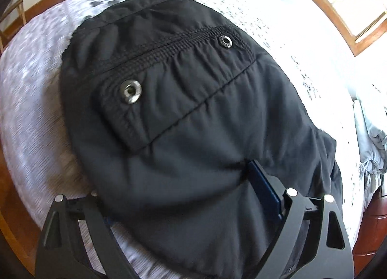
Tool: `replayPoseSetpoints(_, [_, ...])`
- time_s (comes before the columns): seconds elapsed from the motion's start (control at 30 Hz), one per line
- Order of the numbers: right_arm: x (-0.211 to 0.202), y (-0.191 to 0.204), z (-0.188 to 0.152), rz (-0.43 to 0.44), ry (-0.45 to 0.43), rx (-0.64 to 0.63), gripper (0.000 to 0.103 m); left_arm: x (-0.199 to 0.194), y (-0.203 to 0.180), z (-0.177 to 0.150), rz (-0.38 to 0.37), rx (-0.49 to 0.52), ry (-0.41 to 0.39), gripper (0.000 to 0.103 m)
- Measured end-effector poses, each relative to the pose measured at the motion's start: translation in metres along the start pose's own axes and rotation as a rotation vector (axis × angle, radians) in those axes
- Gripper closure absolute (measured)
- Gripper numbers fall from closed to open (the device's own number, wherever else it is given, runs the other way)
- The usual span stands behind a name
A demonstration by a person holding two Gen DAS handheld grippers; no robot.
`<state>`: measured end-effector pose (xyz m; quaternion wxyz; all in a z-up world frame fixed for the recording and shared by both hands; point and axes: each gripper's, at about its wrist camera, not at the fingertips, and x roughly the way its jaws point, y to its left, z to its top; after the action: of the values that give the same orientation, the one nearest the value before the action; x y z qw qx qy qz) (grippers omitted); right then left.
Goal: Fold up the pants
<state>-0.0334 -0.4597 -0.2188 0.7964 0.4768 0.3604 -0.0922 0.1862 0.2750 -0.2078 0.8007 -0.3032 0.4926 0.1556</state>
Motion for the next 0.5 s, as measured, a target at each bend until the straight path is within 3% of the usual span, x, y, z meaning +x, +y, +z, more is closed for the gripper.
replayPoseSetpoints(0.1, [0.002,-0.007,-0.004,-0.002,-0.001,0.027,0.097,0.006,-0.001,0.012,0.011,0.002,0.017,0.013])
replayPoseSetpoints(0.23, [0.000,-0.011,-0.011,0.008,-0.008,0.042,0.097,-0.020,0.029,0.019,-0.061,0.014,0.058,0.029])
replayPoseSetpoints(0.33, [-0.001,-0.013,-0.011,0.005,-0.002,0.046,0.097,-0.038,0.072,0.012,-0.120,-0.077,0.109,0.014])
replayPoseSetpoints(0.5, [0.000,-0.009,-0.012,-0.016,-0.004,0.039,0.097,-0.055,0.126,0.001,-0.241,-0.228,0.116,0.014])
